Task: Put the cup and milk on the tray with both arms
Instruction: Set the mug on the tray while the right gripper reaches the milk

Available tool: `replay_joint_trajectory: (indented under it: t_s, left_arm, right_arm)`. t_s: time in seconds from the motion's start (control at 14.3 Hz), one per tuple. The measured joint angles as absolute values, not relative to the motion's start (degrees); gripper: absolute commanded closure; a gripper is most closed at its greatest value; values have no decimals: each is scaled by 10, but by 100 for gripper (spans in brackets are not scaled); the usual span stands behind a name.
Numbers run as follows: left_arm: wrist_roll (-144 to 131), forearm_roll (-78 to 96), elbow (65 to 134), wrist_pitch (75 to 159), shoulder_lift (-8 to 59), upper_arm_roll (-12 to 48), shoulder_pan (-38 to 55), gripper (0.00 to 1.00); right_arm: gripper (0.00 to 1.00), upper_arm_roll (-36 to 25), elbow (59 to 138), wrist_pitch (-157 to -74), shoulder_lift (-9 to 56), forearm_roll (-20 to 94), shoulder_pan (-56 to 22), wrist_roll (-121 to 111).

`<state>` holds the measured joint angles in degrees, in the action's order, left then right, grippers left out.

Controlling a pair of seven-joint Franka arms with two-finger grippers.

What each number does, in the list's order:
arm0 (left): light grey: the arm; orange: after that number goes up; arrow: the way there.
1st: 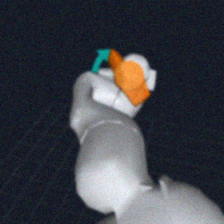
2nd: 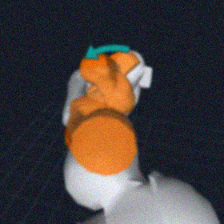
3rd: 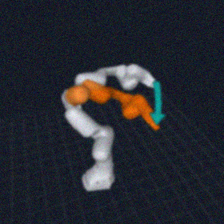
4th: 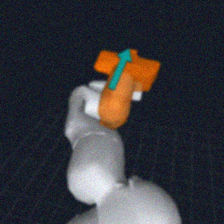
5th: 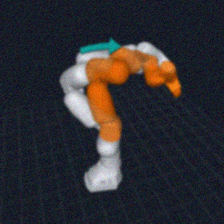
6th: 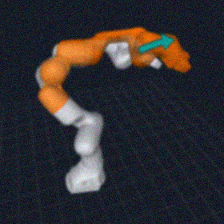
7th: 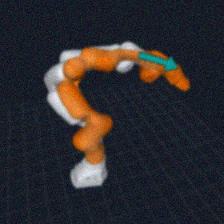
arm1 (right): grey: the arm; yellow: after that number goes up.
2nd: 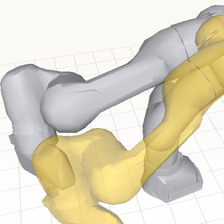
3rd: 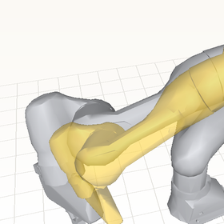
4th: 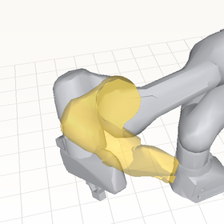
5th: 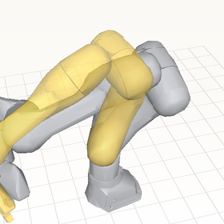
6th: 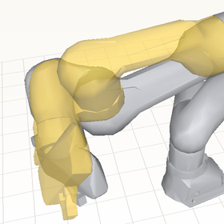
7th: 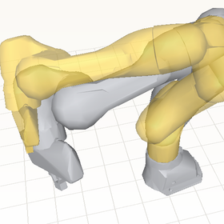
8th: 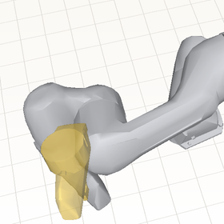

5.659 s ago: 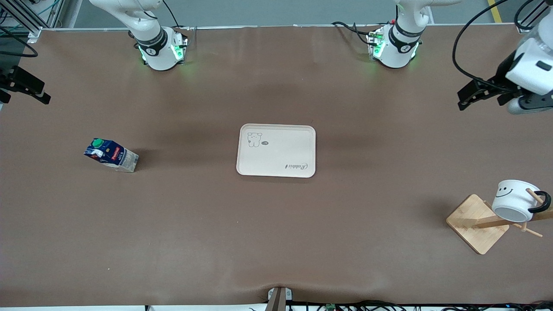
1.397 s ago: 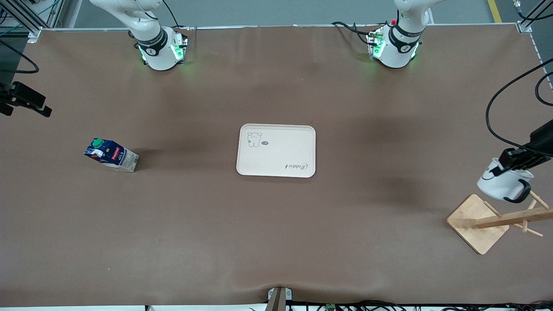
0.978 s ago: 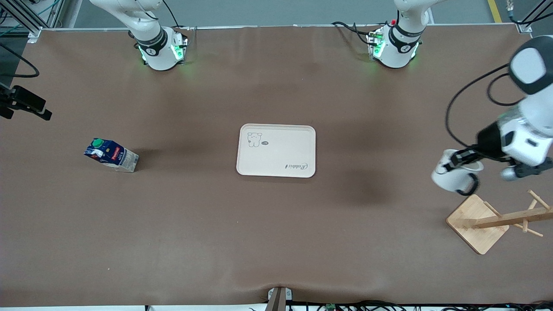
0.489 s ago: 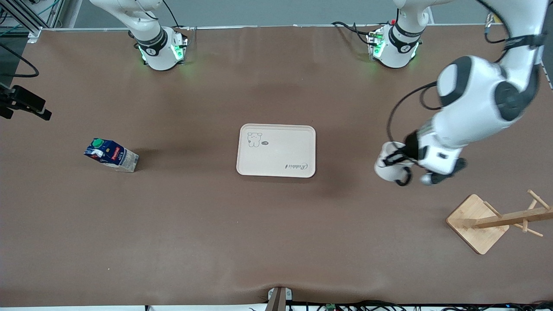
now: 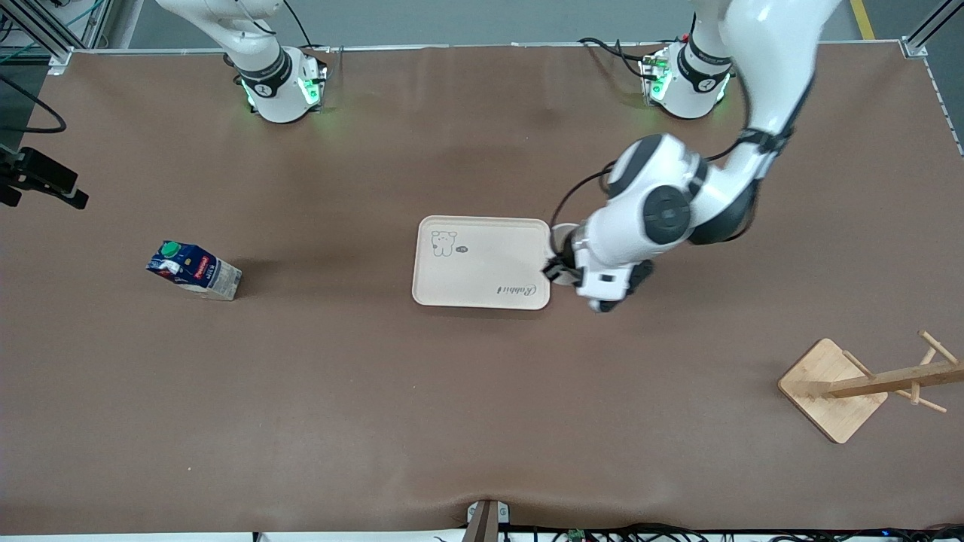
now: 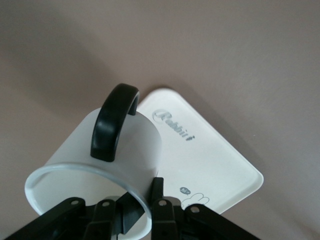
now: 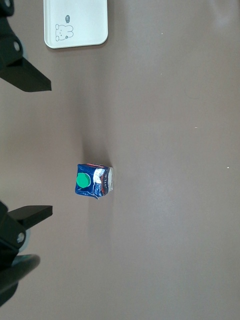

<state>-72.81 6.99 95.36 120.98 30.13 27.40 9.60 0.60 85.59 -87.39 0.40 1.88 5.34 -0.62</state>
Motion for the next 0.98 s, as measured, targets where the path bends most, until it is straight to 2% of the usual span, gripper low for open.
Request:
replay_joint_trajectory:
  t_s: [0.28, 0.56, 0.7, 0.77, 0.84, 0.91, 0.98]
  left_arm:
    - [-818, 66, 946, 1237, 367, 273, 140, 100]
    - [-837, 66, 944, 1238, 389, 270, 142, 100]
    - [-837, 66, 943, 1246, 397, 268, 142, 95]
    - [-837, 66, 943, 1251, 401, 268, 142, 91]
    - [-837, 66, 943, 1258, 404, 268, 142, 83]
    - [-837, 66, 943, 1265, 408, 268, 142, 69]
    - [-837, 66, 942, 1270, 411, 268, 142, 49]
  right_arm:
    - [0, 6, 856, -874, 5, 19, 53, -6]
    - [0, 6, 856, -875, 27, 19, 53, -6]
    - [0, 5, 859, -875, 46, 19, 54, -6]
    - [0, 5, 860, -875, 58, 19, 54, -6]
    - [0, 5, 861, -875, 68, 19, 54, -6]
    - [0, 4, 862, -873, 79, 19, 55, -6]
    - [0, 4, 864, -870, 92, 19, 58, -6]
